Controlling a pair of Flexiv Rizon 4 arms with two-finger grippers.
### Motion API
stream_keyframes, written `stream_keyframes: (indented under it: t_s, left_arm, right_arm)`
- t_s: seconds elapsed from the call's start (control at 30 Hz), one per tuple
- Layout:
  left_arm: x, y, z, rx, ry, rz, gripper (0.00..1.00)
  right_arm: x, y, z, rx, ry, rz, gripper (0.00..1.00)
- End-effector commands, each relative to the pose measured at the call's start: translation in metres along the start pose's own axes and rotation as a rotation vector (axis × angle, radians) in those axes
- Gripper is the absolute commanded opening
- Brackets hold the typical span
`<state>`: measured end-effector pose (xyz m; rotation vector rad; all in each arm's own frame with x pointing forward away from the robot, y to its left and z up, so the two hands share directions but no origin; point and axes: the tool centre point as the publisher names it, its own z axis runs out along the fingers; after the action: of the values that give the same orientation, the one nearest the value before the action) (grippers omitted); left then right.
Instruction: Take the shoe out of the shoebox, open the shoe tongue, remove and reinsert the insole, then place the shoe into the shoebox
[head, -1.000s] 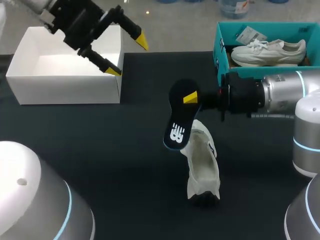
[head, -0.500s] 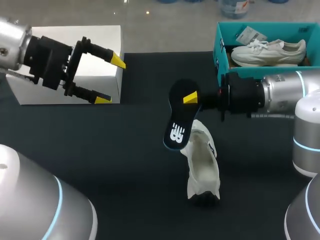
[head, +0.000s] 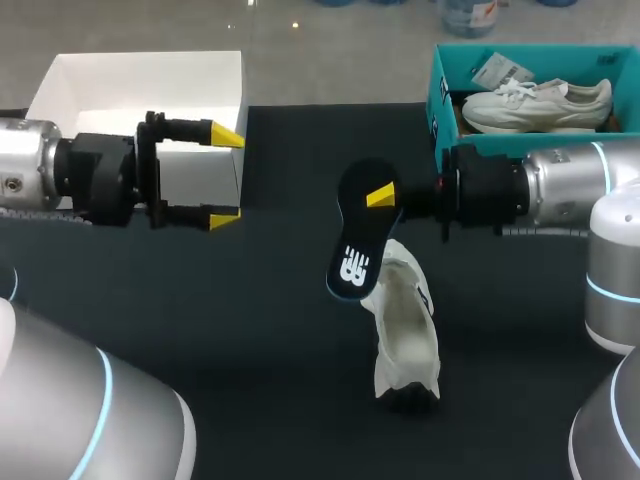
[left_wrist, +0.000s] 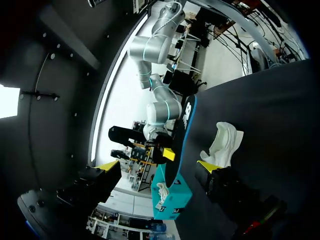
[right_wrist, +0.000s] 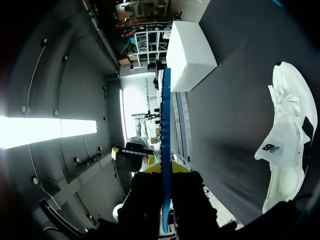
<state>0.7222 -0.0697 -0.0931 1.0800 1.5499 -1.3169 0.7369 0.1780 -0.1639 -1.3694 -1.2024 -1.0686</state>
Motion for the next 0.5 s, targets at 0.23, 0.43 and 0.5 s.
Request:
stream_keyframes:
  t_s: [0.23, 0.43, 0.5]
  left_arm:
    - [0.012, 0.01, 0.018, 0.042, -0.043, 0.119, 1.0]
    - [0.021, 0.008, 0.05, 0.081, -0.029, 0.144, 1.0]
    - [0.022, 0.006, 0.061, 0.091, -0.032, 0.14, 1.0]
  right_arm:
    - [0.0, 0.0, 0.001, -0.001, -0.002, 0.001, 0.0]
    - [0.0, 0.0, 0.001, -0.001, -0.002, 0.001, 0.0]
    - [0.0, 0.0, 0.001, -0.001, -0.002, 0.001, 0.0]
